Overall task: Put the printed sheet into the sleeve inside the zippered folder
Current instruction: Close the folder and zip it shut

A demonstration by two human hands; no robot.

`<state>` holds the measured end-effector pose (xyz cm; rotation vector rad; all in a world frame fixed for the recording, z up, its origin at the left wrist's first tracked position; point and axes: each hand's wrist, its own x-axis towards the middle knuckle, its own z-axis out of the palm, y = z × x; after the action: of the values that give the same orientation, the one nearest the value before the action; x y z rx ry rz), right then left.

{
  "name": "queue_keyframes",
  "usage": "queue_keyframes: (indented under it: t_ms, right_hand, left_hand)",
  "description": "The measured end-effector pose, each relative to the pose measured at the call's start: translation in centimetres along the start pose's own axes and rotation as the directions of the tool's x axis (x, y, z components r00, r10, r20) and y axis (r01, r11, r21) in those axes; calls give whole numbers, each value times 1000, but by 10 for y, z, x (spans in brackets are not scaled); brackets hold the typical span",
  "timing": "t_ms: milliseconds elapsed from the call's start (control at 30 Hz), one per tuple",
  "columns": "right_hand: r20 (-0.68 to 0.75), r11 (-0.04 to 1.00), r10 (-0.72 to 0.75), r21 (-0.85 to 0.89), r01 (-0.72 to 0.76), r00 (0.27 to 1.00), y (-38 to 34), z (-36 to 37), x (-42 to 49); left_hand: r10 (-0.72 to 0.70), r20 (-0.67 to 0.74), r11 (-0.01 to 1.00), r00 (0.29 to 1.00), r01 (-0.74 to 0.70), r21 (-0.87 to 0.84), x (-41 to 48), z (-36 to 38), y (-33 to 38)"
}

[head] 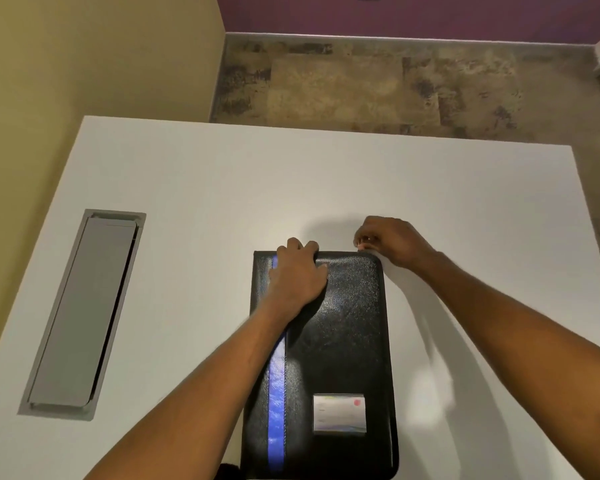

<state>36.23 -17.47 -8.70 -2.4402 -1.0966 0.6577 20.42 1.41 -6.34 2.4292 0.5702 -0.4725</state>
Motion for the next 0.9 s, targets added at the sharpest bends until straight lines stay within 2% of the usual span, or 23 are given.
queue_keyframes:
  t_ms: [100,400,467,500,567,667,733,900]
  right_hand:
    - [81,995,-72,-57,77,994,-4,-1,23]
    - [124,962,-227,-128,242,966,-40,22,73]
    - [143,960,-231,-126,249,963,-49,23,80]
    - [154,961,-229,-123,249,961,-53,24,84]
    - [176,960,-233,-113,255,956,-62,23,89]
    - [209,958,-244,-98,268,947,-71,23,95]
    - [222,959,-246,-89,271,944,-74,25,98]
    - [225,960,-248,-74,270,942,-77,28,101]
  left_hand:
    - [-15,-9,1000,1000,15,14,0,1,0]
    - [13,-76,1000,997,-14,-15,-4,11,3]
    - [9,-148,999,989,-15,-38,-11,11,-2]
    - [-35,-217,999,976,29,-30,-14,9,-7]
    - [-221,-344,975,913,211,-68,-21,3,-23]
    - [-471,-311,878,826,405,-255,-27,-1,-44]
    - [-499,-275,857,822,421,-296,-29,-1,-52]
    - [-463,-266,869,845,375,-323,-29,0,-63]
